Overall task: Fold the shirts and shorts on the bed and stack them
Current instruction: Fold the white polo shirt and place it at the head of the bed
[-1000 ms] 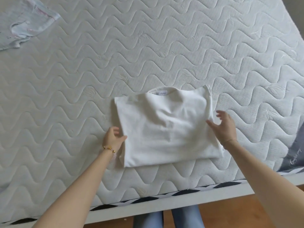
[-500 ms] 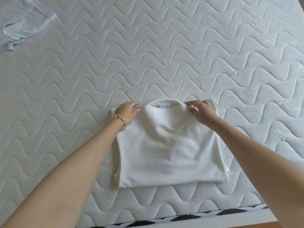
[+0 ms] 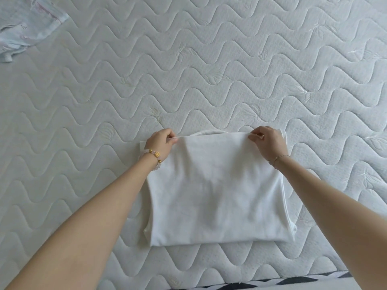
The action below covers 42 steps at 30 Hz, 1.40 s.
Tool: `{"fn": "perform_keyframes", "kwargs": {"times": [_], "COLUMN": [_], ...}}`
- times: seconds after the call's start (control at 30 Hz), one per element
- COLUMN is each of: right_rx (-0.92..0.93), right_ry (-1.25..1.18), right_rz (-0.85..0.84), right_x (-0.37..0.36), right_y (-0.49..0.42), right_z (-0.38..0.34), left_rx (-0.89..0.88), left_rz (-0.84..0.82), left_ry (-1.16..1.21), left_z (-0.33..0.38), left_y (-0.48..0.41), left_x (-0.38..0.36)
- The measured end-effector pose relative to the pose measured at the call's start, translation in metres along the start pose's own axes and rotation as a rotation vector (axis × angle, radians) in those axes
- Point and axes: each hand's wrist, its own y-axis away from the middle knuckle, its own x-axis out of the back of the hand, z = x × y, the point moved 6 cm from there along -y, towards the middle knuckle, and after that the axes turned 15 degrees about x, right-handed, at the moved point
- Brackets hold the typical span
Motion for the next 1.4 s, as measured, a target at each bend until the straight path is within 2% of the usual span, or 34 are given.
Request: {"fn": "perform_keyframes", "kwargs": {"times": [0.1,0.27,0.47,0.57,0.67,0.77,0.87,0.93,1.03,1.13,1.4], "right_rx": [-0.029,-0.006,-0.164,-0.376,-0.686,-0.975,-1.116,-1.176,-1.23,-1.186,-1.093], "right_ry": [-0.006,-0.115,-0.329,-0.472,-0.565,-0.862,-1.101,-1.149,-1.168,-1.268,-1.423], "right_rz": [-0.003,0.124,0.161,0.171,0.159,0.269,0.302,0.287,0.238,0.235,0.418], "right_x": [-0.006,0.003,-0.032,-0.068,-0.116,-0.163,-0.19,-0.198,-0.208,-0.21,-0.212], "right_y": [0.009,0.057,0.158,0.21,0.251,0.281,0.289,0.291,0.291,0.284,0.282], "right_z": [0.004,-0.012,-0.056,-0.077,-0.087,-0.102,-0.133,-0.149,-0.162,-0.174,-0.189], "left_rx": [-0.009,0.028,0.217,0.315,0.331,0.279,0.284,0.311,0.336,0.343,0.316], "left_rz": [0.012,0.12,0.063,-0.072,-0.137,-0.247,-0.331,-0.398,-0.493,-0.524,-0.48], "left_ry": [-0.018,0.011,0.109,0.164,0.184,0.197,0.25,0.297,0.382,0.4,0.455], "left_z": [-0.002,-0.034,-0.103,-0.125,-0.129,-0.116,-0.105,-0.103,-0.106,-0.101,-0.096], "left_y": [0.0,0.03,0.083,0.088,0.078,0.068,0.063,0.058,0.044,0.05,0.062], "left_x": [-0.002,0.02,0.029,0.016,0.01,0.002,-0.002,-0.002,-0.01,-0.012,-0.001]}}
